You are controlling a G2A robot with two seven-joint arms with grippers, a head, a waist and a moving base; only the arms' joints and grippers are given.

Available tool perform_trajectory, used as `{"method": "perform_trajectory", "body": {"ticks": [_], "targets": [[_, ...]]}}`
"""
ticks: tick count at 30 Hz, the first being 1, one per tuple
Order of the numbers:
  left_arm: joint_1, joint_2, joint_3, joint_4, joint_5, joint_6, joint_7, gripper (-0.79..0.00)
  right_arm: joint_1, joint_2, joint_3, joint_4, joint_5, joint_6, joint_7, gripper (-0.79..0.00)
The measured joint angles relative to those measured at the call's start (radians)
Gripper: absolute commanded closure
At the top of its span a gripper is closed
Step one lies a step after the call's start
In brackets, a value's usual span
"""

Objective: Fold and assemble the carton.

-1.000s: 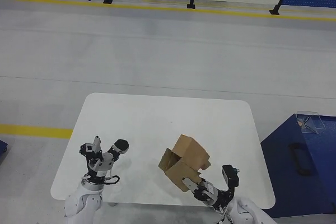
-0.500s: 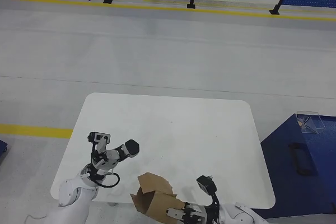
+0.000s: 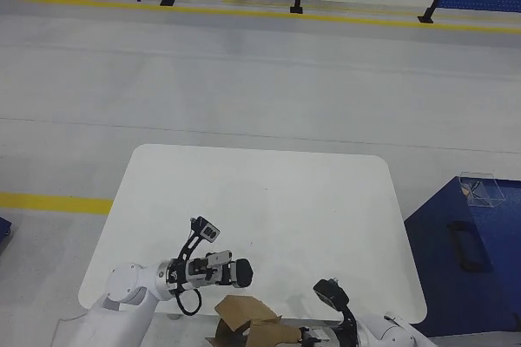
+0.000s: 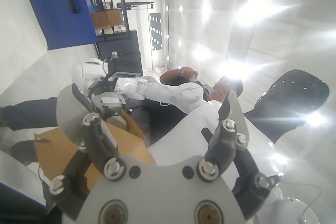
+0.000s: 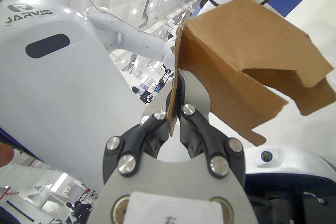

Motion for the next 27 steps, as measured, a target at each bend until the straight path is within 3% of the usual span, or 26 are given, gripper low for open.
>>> {"method": "perform_trajectory", "body": {"ticks": [10, 15, 21, 27], "targets": [[-0.007, -0.008, 0.076, 0.020, -0.044, 0.045, -0.025, -0.785, -0.011, 0.004, 0.038, -0.003, 0.011, 0.004, -0.005, 0.000], [-0.001, -0.006, 0.075, 0.013, -0.065, 0.058, -0.023, -0.785, -0.009, -0.006, 0.081, -0.010, -0.074, 0.009, -0.124, 0.000], [0.013, -0.016, 0.056, 0.004, -0.168, -0.041, 0.098, -0.785, -0.024, -0.008, 0.096, -0.035, -0.092, 0.013, -0.168, 0.000], [0.013, -0.016, 0.056, 0.004, -0.155, -0.034, 0.094, -0.785, -0.024, -0.008, 0.096, -0.035, -0.092, 0.013, -0.167, 0.000]]}}
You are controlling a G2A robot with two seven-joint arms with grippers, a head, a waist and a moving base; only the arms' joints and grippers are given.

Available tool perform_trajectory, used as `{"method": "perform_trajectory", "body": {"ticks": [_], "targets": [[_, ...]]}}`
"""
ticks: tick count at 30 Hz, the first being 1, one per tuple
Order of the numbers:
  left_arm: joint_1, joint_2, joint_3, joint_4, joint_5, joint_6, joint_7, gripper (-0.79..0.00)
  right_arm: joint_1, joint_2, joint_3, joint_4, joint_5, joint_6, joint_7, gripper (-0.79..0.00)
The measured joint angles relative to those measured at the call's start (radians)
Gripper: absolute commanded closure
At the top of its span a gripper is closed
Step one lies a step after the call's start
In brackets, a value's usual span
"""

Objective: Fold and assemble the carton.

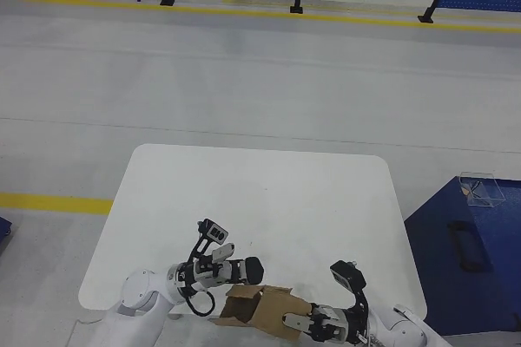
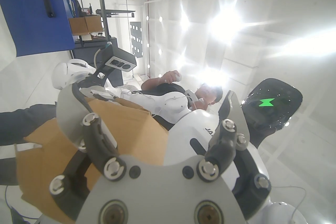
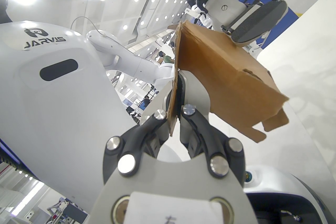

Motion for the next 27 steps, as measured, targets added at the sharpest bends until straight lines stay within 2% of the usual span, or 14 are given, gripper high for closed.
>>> {"method": "perform_trajectory", "body": {"ticks": [5, 8, 11, 13, 19, 22, 25, 27], "targets": [[0.002, 0.001, -0.010, 0.002, 0.009, -0.012, 0.017, -0.785, 0.004, -0.006, 0.032, -0.007, -0.065, 0.053, -0.075, 0.000], [0.002, 0.013, -0.046, -0.027, 0.137, -0.020, 0.083, -0.785, -0.009, -0.005, 0.063, -0.021, -0.101, 0.059, -0.104, 0.000], [0.026, 0.033, -0.105, -0.120, 0.335, 0.018, 0.146, -0.785, -0.026, 0.002, 0.106, -0.038, -0.122, 0.072, -0.103, 0.000], [0.055, 0.048, -0.145, -0.208, 0.456, 0.078, 0.173, -0.785, -0.041, 0.008, 0.135, -0.053, -0.131, 0.076, -0.097, 0.000], [0.119, 0.083, -0.212, -0.445, 0.847, 0.249, 0.172, -0.785, -0.087, 0.019, 0.196, -0.100, -0.167, 0.098, -0.076, 0.000], [0.134, 0.095, -0.231, -0.515, 0.957, 0.299, 0.121, -0.785, -0.107, 0.021, 0.208, -0.118, -0.178, 0.110, -0.070, 0.000], [0.133, 0.106, -0.262, -0.552, 0.989, 0.339, 0.043, -0.785, -0.117, 0.021, 0.210, -0.129, -0.190, 0.120, -0.067, 0.000], [0.135, 0.110, -0.273, -0.565, 0.988, 0.348, 0.034, -0.785, -0.120, 0.020, 0.208, -0.131, -0.197, 0.124, -0.069, 0.000]]}}
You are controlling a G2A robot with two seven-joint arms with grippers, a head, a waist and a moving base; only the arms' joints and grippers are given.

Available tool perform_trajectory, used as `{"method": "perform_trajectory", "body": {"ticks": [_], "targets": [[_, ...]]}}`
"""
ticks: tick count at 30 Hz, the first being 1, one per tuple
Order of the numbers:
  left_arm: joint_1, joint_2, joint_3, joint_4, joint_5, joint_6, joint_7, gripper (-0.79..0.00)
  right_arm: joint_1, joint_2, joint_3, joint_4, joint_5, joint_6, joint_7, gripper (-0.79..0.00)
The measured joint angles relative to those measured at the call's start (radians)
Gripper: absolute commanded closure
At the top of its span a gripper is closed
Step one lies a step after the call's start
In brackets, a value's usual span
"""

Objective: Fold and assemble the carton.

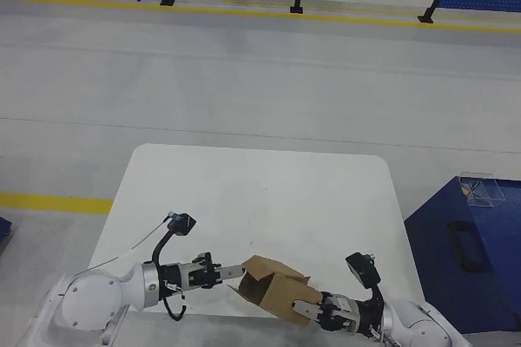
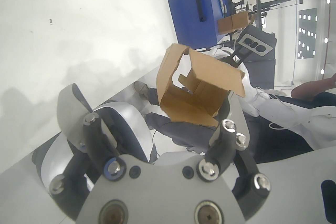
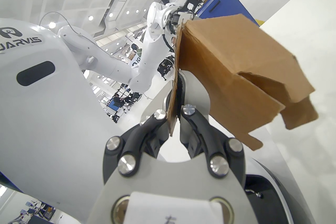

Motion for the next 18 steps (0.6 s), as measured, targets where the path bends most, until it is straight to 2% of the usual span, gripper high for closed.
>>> {"method": "perform_trajectory", "body": {"ticks": [6, 11, 18], "targets": [[-0.008, 0.014, 0.011, -0.006, 0.037, 0.001, -0.108, -0.785, 0.000, -0.005, -0.014, -0.001, -0.005, 0.001, -0.006, 0.000], [-0.034, 0.020, 0.054, -0.007, 0.087, 0.012, -0.135, -0.785, 0.004, -0.009, -0.034, -0.012, -0.033, 0.012, 0.019, 0.000], [-0.100, 0.024, 0.172, -0.007, 0.228, 0.067, -0.187, -0.785, 0.023, -0.007, -0.075, -0.015, 0.037, 0.035, 0.117, 0.000]]}}
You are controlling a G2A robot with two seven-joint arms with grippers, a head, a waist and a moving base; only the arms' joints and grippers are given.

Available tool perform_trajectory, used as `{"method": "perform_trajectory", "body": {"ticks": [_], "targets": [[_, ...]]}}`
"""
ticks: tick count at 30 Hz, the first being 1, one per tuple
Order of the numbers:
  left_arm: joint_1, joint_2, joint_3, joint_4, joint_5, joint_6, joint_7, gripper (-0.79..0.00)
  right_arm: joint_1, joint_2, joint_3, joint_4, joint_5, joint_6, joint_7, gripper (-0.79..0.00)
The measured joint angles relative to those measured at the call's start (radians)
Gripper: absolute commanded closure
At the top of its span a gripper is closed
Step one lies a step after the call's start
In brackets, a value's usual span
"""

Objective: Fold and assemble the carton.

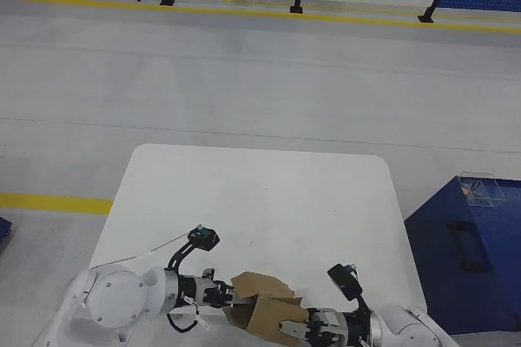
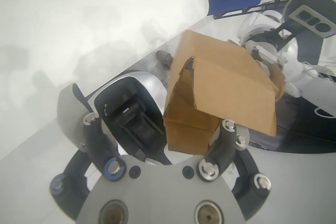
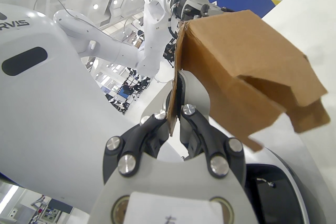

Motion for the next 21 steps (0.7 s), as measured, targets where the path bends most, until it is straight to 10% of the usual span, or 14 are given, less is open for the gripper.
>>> {"method": "perform_trajectory", "body": {"ticks": [12, 15, 17, 21], "targets": [[-0.059, 0.000, 0.078, 0.016, -0.011, 0.003, 0.011, -0.776, 0.030, 0.002, -0.008, 0.032, 0.151, 0.013, 0.072, 0.000], [-0.059, 0.002, 0.078, 0.026, -0.033, -0.017, 0.008, -0.419, 0.036, 0.003, -0.013, 0.033, 0.179, 0.015, 0.103, 0.000], [-0.059, 0.003, 0.087, 0.033, -0.034, -0.026, 0.013, 0.000, 0.039, 0.003, -0.014, 0.035, 0.190, 0.018, 0.116, 0.000], [-0.068, 0.004, 0.107, 0.045, -0.039, -0.044, 0.018, 0.000, 0.045, 0.001, -0.016, 0.037, 0.198, 0.021, 0.123, 0.000]]}}
